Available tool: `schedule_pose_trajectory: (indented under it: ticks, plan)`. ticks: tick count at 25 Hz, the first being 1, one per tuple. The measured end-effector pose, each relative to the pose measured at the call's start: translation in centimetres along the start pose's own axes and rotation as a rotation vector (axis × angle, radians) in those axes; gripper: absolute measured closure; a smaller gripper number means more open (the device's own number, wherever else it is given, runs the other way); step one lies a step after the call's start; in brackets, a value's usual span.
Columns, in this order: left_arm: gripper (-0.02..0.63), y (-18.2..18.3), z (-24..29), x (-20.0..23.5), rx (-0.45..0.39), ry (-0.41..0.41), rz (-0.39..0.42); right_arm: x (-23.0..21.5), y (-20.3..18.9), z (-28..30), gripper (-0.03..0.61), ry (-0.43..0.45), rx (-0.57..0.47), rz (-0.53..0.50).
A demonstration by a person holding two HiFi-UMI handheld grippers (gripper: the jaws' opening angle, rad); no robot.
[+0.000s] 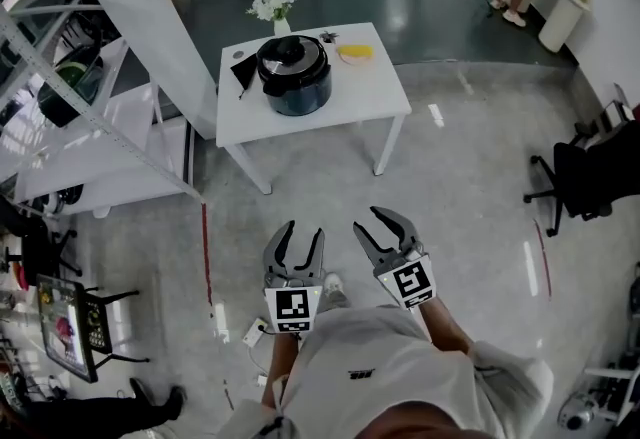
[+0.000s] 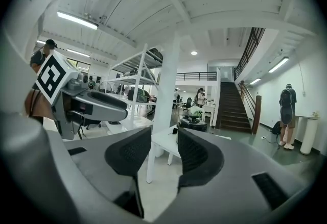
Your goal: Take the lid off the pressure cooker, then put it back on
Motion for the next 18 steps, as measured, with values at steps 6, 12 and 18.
schedule_pose_trajectory:
  ticks: [6, 12, 18]
  plan:
    - [0.390, -0.3, 2.5, 4.2, 0.002, -0.031, 0.003, 0.1, 0.6, 4.6, 0.413, -0.023, 0.014, 0.000]
    - [0.390, -0.6, 4.7, 7.6, -0.001, -0.060, 0.013, 0.2, 0.9, 8.1, 0.413, -0.054, 0.016, -0.003]
    - [0.390, -0.8, 6.9, 10.0, -0.005, -0.074, 0.009, -0.3, 0.9, 10.7, 0.414, -0.070, 0.035, 0.001]
Point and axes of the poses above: the fingertips, and each gripper's own axes: z forward along the fingers, x to its left, y out of its top, the point moved 10 cm from there along -z, backward along the fingers, and after that the axes turned 7 degrees about -y, right-handed, at the moved point
